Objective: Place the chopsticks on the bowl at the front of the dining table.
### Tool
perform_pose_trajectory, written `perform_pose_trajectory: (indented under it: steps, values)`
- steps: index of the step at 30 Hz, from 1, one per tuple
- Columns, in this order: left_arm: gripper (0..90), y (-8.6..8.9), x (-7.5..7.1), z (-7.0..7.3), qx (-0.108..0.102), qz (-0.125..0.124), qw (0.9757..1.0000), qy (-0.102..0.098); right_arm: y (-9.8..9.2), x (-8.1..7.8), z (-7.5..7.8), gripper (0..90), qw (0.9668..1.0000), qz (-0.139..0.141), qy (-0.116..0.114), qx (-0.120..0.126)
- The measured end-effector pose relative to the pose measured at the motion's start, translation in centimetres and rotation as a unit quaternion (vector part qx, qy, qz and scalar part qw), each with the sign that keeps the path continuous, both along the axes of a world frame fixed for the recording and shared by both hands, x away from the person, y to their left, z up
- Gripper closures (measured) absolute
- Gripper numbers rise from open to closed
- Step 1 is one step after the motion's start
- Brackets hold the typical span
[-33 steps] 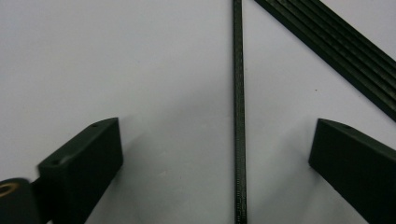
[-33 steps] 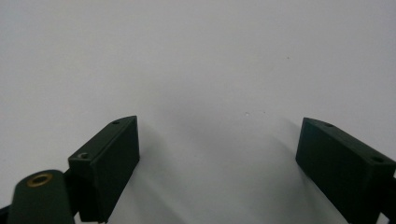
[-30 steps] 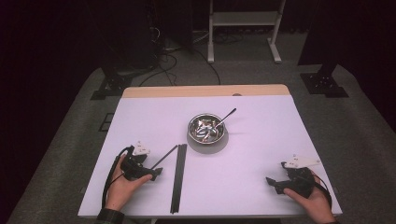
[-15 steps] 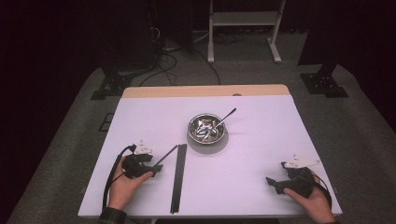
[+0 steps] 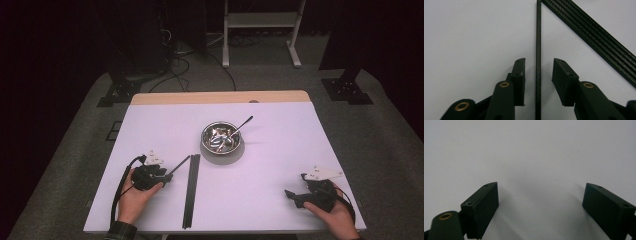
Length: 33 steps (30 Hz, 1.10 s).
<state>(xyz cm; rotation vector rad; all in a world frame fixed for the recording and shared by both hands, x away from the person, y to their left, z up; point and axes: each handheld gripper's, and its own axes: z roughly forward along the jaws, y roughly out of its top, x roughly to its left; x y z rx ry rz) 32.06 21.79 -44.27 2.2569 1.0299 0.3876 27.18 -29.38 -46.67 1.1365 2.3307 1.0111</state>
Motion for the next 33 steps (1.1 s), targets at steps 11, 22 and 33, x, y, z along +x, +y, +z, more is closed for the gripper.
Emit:
perform_pose_trajectory:
  steps: [11,22,33]
  values:
    - [78.2,-0.02,0.05,0.03,-0.002,-0.001,1.0000,0.003,0.00,-0.01,-0.01,11.9,1.0000,0.000,-0.001,0.000]
    - [85.5,0.43,0.41,-0.07,-0.020,0.007,0.9997,0.013,0.01,-0.03,0.00,12.0,1.0000,0.000,-0.001,0.000]
    - [86.7,0.65,0.64,-0.01,-0.030,0.010,0.9992,0.024,0.01,-0.02,-0.01,11.9,1.0000,0.000,-0.001,0.000]
